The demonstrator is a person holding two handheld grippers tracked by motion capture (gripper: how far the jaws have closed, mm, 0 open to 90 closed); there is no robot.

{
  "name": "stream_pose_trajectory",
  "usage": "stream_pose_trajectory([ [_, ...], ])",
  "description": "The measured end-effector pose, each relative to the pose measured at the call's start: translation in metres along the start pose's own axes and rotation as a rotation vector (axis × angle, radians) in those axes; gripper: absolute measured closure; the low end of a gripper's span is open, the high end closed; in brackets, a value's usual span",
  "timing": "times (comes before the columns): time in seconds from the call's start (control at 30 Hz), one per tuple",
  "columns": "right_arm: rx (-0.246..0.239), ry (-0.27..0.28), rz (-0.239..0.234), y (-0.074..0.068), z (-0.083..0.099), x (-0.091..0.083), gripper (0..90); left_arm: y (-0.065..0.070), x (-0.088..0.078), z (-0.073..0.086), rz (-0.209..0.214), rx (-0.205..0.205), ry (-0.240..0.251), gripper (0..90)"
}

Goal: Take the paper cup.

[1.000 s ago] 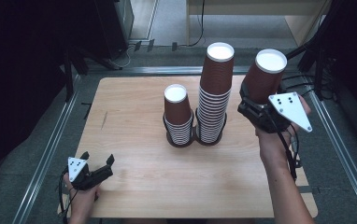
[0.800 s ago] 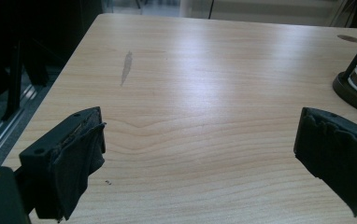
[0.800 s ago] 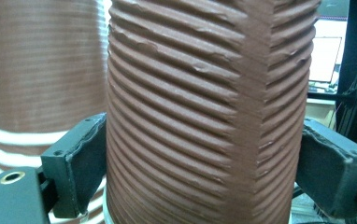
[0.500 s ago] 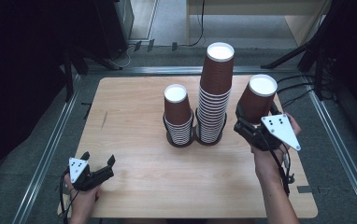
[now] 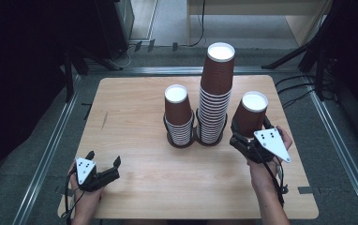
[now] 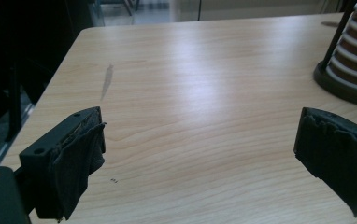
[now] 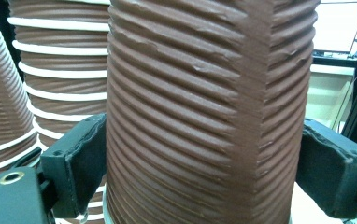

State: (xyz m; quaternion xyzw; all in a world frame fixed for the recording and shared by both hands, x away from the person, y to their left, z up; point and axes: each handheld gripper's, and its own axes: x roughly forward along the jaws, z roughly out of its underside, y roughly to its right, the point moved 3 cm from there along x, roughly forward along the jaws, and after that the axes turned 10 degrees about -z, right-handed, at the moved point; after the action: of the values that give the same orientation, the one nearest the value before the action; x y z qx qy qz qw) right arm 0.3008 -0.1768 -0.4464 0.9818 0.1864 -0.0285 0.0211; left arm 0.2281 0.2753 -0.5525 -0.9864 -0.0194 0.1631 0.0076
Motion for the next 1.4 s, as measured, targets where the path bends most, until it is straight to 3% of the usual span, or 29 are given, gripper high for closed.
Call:
stream_pose_trajectory([
  [0.2,-0.006,0.003,-0.020,-0.003,0.001,-0.003,11.7,0.022,0.001,-0.015,0.041,0.011,0.022,2.4],
  [0.37,-0.020,-0.016,-0.050,-0.008,0.007,-0.005,11.8,0.051,0.009,-0.028,0.089,0.029,0.038,2.4],
  [0.5,-0.025,-0.023,-0.051,-0.011,0.011,-0.007,11.9,0.071,0.011,-0.032,0.149,0.020,0.050,2.4],
  [0.63,-0.036,-0.043,-0.099,-0.018,0.017,-0.007,12.0,0.083,0.012,-0.035,0.190,-0.033,0.041,2.4],
  [0.77,-0.023,-0.041,-0.112,-0.022,0.019,-0.010,12.0,0.101,0.005,-0.037,0.251,0.041,0.044,2.4],
  [0.8,-0.030,-0.044,-0.115,-0.024,0.021,-0.010,12.0,0.102,0.003,-0.037,0.257,0.049,0.048,2.4],
  [0.93,-0.047,-0.074,-0.130,-0.029,0.030,-0.009,12.0,0.103,-0.002,-0.043,0.276,0.005,0.063,2.4],
  [1.03,-0.031,-0.088,-0.148,-0.034,0.035,-0.008,12.0,0.103,-0.005,-0.046,0.287,0.012,0.068,2.4],
  [1.2,-0.070,-0.103,-0.178,-0.043,0.039,-0.007,12.1,0.102,-0.007,-0.047,0.295,0.003,0.063,2.4],
  [1.4,-0.110,-0.112,-0.180,-0.048,0.042,-0.007,12.0,0.101,-0.009,-0.049,0.301,-0.007,0.063,2.4],
])
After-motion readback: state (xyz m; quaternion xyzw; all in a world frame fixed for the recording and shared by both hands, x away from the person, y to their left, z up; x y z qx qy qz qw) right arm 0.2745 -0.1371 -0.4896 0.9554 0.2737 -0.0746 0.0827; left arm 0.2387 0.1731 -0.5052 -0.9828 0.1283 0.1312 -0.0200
